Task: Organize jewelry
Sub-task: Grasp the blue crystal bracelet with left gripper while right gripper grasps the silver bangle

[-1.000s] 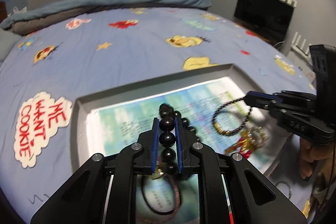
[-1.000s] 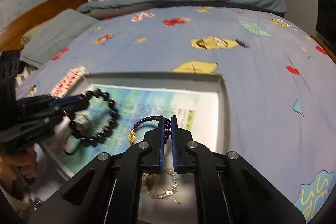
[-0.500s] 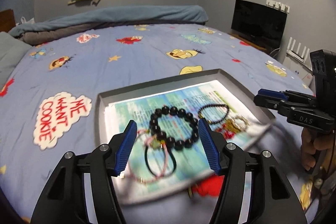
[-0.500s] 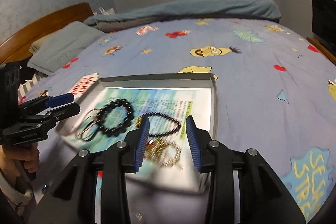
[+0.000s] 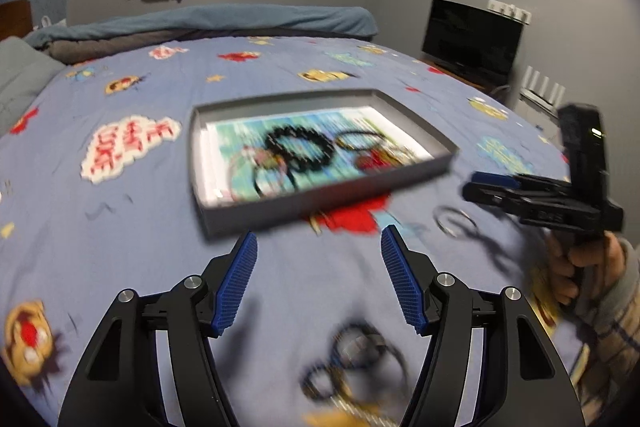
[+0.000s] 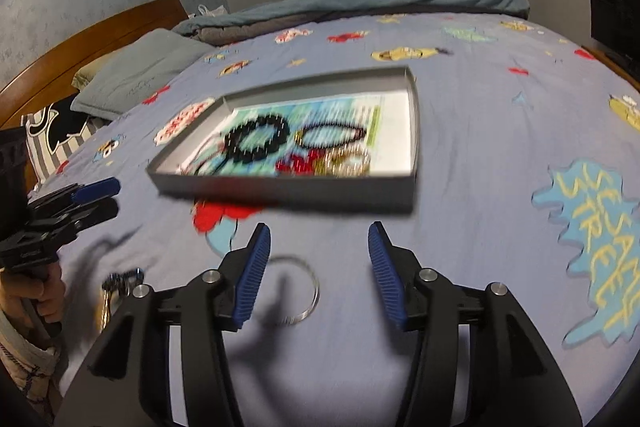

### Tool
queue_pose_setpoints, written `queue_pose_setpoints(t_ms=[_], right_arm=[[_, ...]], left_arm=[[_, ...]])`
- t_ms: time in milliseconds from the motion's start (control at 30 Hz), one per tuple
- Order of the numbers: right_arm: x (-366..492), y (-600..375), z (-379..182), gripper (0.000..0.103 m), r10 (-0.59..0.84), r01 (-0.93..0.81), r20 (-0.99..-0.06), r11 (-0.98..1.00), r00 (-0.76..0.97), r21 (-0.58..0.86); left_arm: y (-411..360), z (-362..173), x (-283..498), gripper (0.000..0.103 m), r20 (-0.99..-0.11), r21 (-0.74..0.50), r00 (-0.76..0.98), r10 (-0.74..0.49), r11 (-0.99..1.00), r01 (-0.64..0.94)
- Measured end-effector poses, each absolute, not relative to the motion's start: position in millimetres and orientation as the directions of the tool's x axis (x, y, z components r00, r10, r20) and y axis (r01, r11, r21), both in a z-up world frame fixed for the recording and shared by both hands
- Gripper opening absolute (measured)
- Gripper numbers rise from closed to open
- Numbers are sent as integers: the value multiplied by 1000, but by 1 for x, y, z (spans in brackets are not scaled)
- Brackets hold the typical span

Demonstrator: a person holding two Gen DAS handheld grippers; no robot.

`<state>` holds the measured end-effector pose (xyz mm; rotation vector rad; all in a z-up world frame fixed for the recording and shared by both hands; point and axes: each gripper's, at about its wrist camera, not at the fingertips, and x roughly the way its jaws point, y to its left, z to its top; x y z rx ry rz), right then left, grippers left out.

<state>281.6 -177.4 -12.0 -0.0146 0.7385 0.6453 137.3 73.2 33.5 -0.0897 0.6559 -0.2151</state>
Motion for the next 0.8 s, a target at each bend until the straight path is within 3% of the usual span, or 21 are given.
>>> queue_pose_setpoints(t_ms=[100,367,600,800], right_arm=[[273,-175,-20,59,550,-565,-642,797,534,213],[258,-171,-30,59,544,-584,-656,789,523,189],[256,-171,-31,59,548,-586,-654,787,521,193],[258,-171,-32,59,549,-586,-659,786,515,197]], left_arm=[[61,24,116,67,-607,-134,757,-241,970,201],[40,10,76,65,-592,-88,767,-249,965,245],[54,6,77,65,-601,-106,774,-202,979,173],[77,-5,84,42,-638,-177,736,-227,973,147]])
